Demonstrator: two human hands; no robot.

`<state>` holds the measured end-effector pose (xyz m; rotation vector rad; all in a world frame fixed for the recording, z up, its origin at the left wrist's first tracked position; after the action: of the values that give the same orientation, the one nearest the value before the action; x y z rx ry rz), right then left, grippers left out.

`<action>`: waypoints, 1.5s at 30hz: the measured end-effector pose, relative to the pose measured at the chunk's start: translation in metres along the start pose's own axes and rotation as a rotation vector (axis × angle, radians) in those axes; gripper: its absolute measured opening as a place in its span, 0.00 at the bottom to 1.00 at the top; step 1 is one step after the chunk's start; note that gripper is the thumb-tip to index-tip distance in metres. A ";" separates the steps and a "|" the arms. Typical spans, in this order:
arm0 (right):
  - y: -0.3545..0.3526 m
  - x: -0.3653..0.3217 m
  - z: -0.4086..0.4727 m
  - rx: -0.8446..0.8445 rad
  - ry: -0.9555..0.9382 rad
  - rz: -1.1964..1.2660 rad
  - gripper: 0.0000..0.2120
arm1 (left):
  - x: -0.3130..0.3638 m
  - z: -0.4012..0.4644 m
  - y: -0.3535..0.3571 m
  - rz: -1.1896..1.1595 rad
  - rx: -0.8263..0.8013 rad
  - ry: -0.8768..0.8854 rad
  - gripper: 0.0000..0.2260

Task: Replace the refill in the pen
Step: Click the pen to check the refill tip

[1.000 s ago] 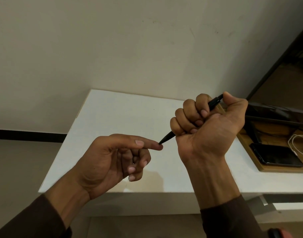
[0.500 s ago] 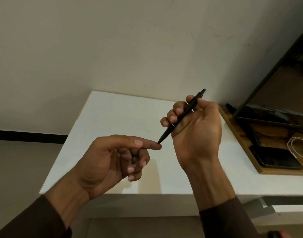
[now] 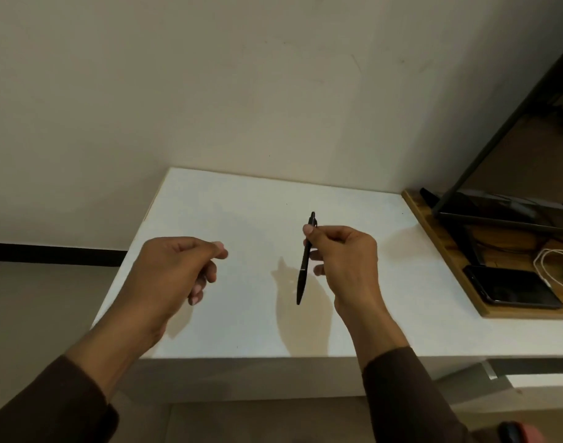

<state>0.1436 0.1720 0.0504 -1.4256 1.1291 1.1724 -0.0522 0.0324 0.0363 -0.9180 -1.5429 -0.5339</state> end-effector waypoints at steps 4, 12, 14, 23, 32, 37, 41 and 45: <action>0.009 0.018 0.007 -0.048 0.042 -0.135 0.09 | -0.003 0.007 -0.014 0.024 0.126 0.006 0.09; 0.029 0.046 0.011 -0.086 0.050 -0.361 0.18 | -0.012 0.010 -0.033 0.500 0.220 0.043 0.13; 0.030 0.048 0.010 -0.086 0.042 -0.412 0.18 | -0.015 0.010 -0.033 0.612 0.195 0.024 0.13; 0.023 0.045 0.008 -0.120 0.048 -0.460 0.19 | -0.024 0.011 -0.018 0.751 0.131 -0.062 0.12; 0.024 0.048 0.007 -0.147 0.072 -0.453 0.15 | -0.024 0.010 0.021 0.690 0.162 0.034 0.15; 0.036 0.048 0.005 -0.165 0.031 -0.475 0.16 | -0.022 0.006 0.039 0.706 0.165 0.069 0.15; 0.038 0.051 0.005 -0.163 0.031 -0.489 0.16 | -0.023 0.007 0.046 0.707 0.183 0.098 0.15; 0.039 0.052 0.005 -0.163 0.017 -0.495 0.16 | -0.026 0.010 0.046 0.710 0.191 0.106 0.15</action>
<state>0.1108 0.1670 -0.0058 -1.7176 0.6429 0.9096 -0.0214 0.0602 0.0017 -1.1810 -1.0509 0.0737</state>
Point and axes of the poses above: each hand's wrist, its own z-axis towards the middle knuckle, its own y-axis out of the palm, x = y × z, the point moved 4 cm from there along z, towards the middle knuckle, and after that the axes turned 6 degrees about z, right-handed, at the moved point
